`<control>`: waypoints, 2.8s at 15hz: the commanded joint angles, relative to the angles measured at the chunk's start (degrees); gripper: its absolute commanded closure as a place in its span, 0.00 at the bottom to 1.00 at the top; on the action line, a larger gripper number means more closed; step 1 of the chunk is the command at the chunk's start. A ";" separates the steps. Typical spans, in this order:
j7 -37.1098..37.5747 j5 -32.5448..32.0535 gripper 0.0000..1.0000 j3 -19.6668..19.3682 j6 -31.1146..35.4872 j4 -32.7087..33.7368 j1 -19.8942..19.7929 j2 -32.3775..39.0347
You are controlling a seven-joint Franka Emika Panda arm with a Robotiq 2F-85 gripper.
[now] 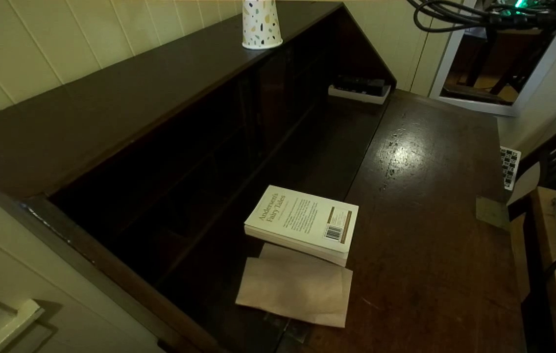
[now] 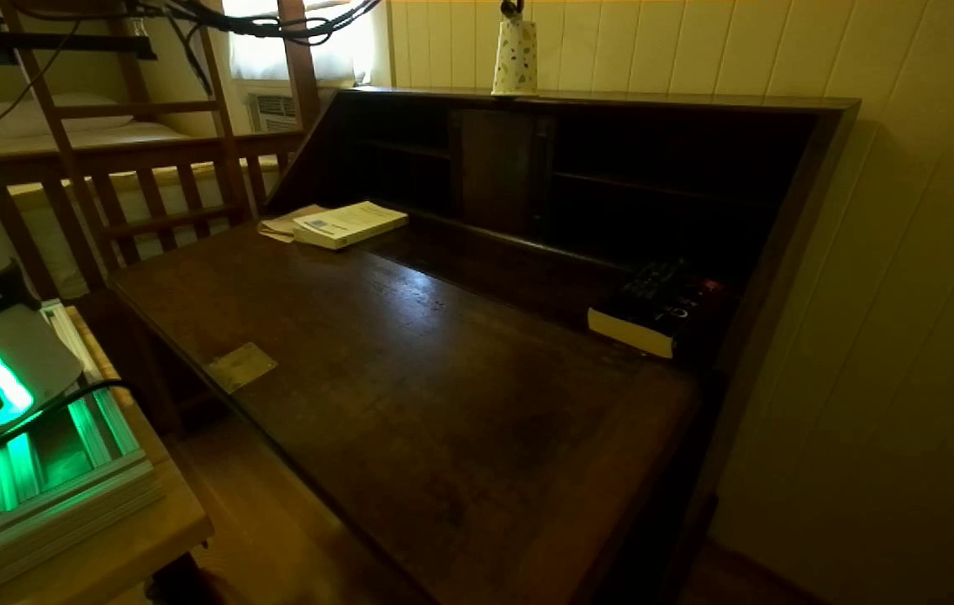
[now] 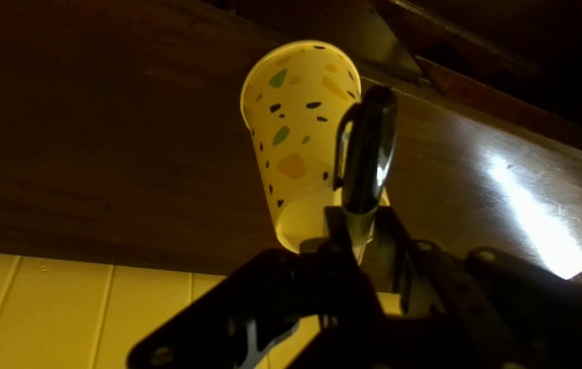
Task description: Put the black object on the cup
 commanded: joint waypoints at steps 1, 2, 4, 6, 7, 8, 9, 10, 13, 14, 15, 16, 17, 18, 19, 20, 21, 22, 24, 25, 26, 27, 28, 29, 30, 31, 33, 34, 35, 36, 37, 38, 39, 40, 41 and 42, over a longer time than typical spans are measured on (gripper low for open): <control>0.80 -0.15 0.51 -0.05 -0.96 3.11 0.25 1.84; 0.88 -0.10 0.43 -0.04 -1.15 3.45 0.22 2.02; 1.16 -0.01 0.29 -0.03 -1.23 3.95 0.20 2.27; 1.31 0.00 0.15 -0.01 -1.29 4.37 0.21 2.45; 1.41 -0.03 0.08 0.00 -1.35 4.49 0.24 2.52; 1.46 -0.10 0.02 0.02 -1.59 4.68 0.28 2.64; 1.55 -0.16 0.00 0.01 -1.56 4.84 0.34 2.76; 1.65 -0.20 0.00 0.01 -1.62 4.90 0.38 2.82; 1.81 -0.27 0.00 -0.03 -1.42 4.83 0.48 2.77; 2.01 -0.28 0.00 -0.09 -1.22 4.65 0.49 2.60; 2.47 -0.32 0.00 -0.20 -0.93 4.23 0.50 2.21; 2.91 -0.36 0.00 -0.29 -0.68 3.78 0.46 1.81; 4.18 -0.48 0.00 -0.58 -0.03 2.78 0.48 0.95; 5.23 -0.37 0.00 -0.72 0.28 2.06 0.39 0.28; 5.84 -0.39 0.00 -0.87 0.83 1.12 0.25 -0.52; 6.79 -0.12 0.00 -1.07 1.81 -0.19 0.05 -1.53; 7.48 0.14 0.00 -1.18 2.77 -1.26 -0.19 -2.38; 8.56 0.27 0.00 -1.35 3.67 -2.27 -0.36 -3.22; 10.46 0.14 0.00 -1.84 4.85 -4.06 -0.63 -4.73; 11.38 -0.15 0.00 -2.20 5.37 -5.76 -0.67 -6.00; 11.64 -0.07 0.00 -2.46 6.26 -7.89 -0.77 -7.26; 11.78 0.02 0.00 -2.65 6.64 -9.98 -0.84 -8.66; 11.65 0.26 0.00 -2.81 7.16 -11.82 -1.00 -9.63; 11.40 0.38 0.00 -2.91 8.24 -13.74 -1.02 -10.83; 11.43 0.53 0.00 -3.02 9.10 -15.56 -1.07 -11.96; 11.08 0.93 0.00 -2.99 9.79 -17.18 -1.24 -12.92; 10.92 1.26 0.00 -2.94 11.50 -20.38 -1.41 -14.87; 10.17 2.83 0.00 -8.77 11.77 -21.23 3.41 -15.80; 10.54 2.74 0.00 -9.69 12.32 -22.42 4.21 -16.67; 10.25 2.77 0.00 -11.13 12.35 -23.38 5.35 -17.35; 10.22 2.68 0.00 -12.33 13.43 -24.52 6.59 -18.09; 10.22 3.01 0.00 -13.29 15.05 -25.82 7.66 -18.75; 10.11 3.02 0.00 -14.21 14.18 -26.30 8.49 -19.04; 9.05 3.62 0.00 -14.92 13.25 -26.88 9.08 -19.05; 10.38 1.77 0.00 -15.85 12.16 -22.70 9.95 -16.54; 10.33 1.88 0.00 -16.25 12.19 -23.56 10.40 -16.88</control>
